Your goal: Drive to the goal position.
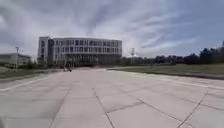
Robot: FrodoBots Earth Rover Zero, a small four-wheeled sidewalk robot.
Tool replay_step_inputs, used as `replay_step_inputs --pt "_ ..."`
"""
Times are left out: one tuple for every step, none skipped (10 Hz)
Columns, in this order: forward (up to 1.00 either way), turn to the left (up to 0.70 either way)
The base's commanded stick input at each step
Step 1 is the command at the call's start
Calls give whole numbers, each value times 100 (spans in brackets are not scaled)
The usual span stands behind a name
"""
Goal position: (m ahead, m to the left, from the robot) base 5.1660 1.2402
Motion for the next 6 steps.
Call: replay_step_inputs --pt "50 0" --pt "50 0" --pt "50 0" --pt "50 0" --pt "50 0" --pt "50 0"
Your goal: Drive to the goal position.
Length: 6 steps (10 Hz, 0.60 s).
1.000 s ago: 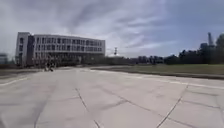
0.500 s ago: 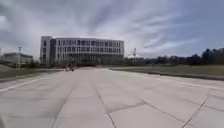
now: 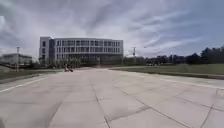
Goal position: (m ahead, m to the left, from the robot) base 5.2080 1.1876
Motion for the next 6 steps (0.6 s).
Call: replay_step_inputs --pt "50 0" --pt "50 0" --pt "50 0" --pt "50 3" --pt "50 31" --pt "50 50"
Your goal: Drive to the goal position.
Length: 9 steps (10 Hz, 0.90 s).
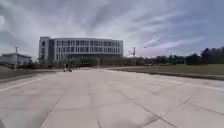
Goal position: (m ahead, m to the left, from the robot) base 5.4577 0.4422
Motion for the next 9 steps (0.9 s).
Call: replay_step_inputs --pt "50 50" --pt "50 50" --pt "50 50" --pt "50 0" --pt "50 0" --pt "50 0" --pt "50 0" --pt "50 0" --pt "50 0"
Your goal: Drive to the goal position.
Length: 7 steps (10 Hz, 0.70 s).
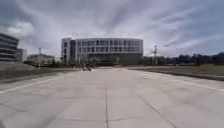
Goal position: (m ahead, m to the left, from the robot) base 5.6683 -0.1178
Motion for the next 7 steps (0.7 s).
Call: replay_step_inputs --pt "50 0" --pt "50 0" --pt "50 0" --pt "50 0" --pt "50 0" --pt "50 0" --pt "50 0"
